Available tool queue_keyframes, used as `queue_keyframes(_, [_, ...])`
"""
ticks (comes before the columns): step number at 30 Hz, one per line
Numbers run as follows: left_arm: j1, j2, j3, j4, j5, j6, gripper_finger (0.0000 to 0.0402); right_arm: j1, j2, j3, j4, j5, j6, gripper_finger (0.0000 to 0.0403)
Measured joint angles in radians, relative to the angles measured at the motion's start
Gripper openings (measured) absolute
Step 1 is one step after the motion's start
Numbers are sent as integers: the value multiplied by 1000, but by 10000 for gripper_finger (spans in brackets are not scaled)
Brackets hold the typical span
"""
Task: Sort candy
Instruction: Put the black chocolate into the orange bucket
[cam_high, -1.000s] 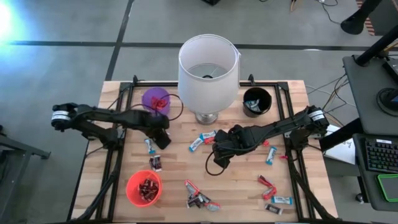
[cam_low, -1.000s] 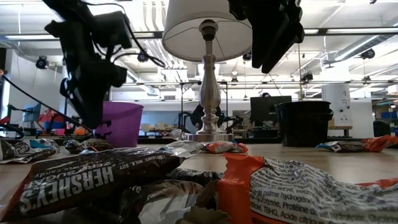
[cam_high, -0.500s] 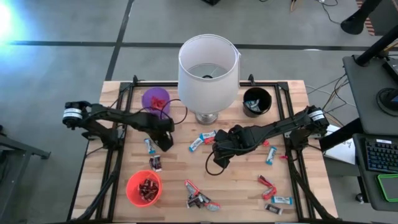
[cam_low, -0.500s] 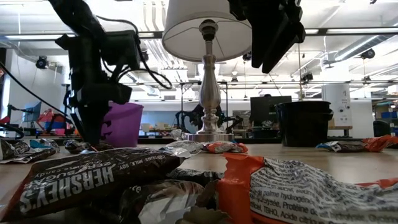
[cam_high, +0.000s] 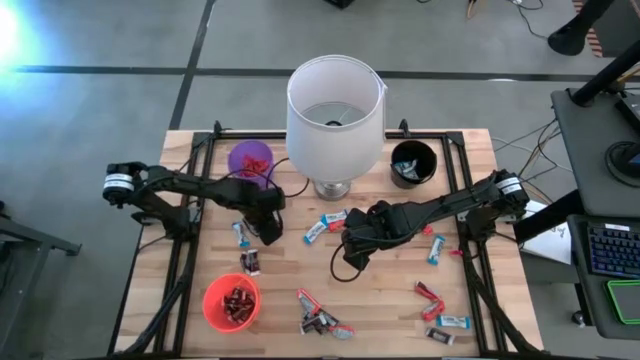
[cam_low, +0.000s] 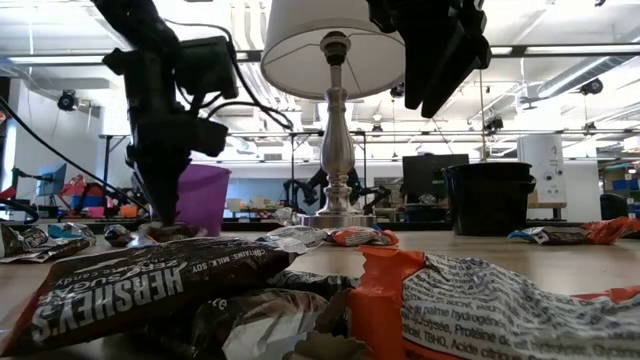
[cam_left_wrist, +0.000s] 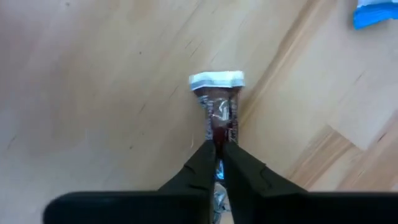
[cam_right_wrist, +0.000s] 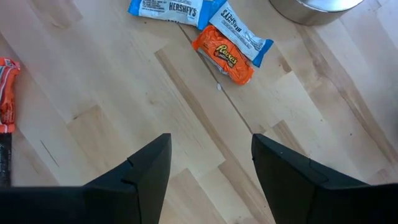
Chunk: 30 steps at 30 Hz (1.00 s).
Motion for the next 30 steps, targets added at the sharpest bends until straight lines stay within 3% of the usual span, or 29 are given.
queue_keyframes(30, [0,-42,10,-51,-2,143,0,0,0,0,2,0,1,215])
